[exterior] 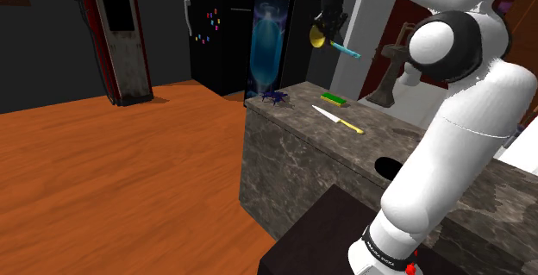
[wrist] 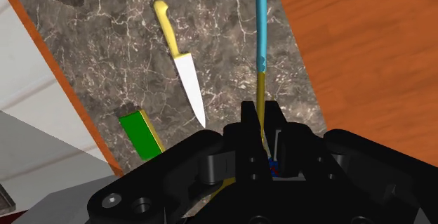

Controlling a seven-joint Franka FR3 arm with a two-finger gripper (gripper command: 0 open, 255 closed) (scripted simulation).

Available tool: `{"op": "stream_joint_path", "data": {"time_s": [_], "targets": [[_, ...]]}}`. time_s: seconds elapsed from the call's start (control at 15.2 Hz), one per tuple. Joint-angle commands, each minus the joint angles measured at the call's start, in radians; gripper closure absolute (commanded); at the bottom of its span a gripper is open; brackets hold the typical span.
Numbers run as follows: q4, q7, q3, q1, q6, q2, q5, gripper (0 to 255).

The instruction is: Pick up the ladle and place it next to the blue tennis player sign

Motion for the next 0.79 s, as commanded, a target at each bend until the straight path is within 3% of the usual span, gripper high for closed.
{"op": "stream_joint_path", "data": {"time_s": [0.0,0.73], "targets": [[-0.108,-0.021,-0.011,-0.011,0.025,-0.089,-0.012,255],[-0.484,-0.127,-0.069,-0.062,0.057,-0.465,-0.093,255]]}}
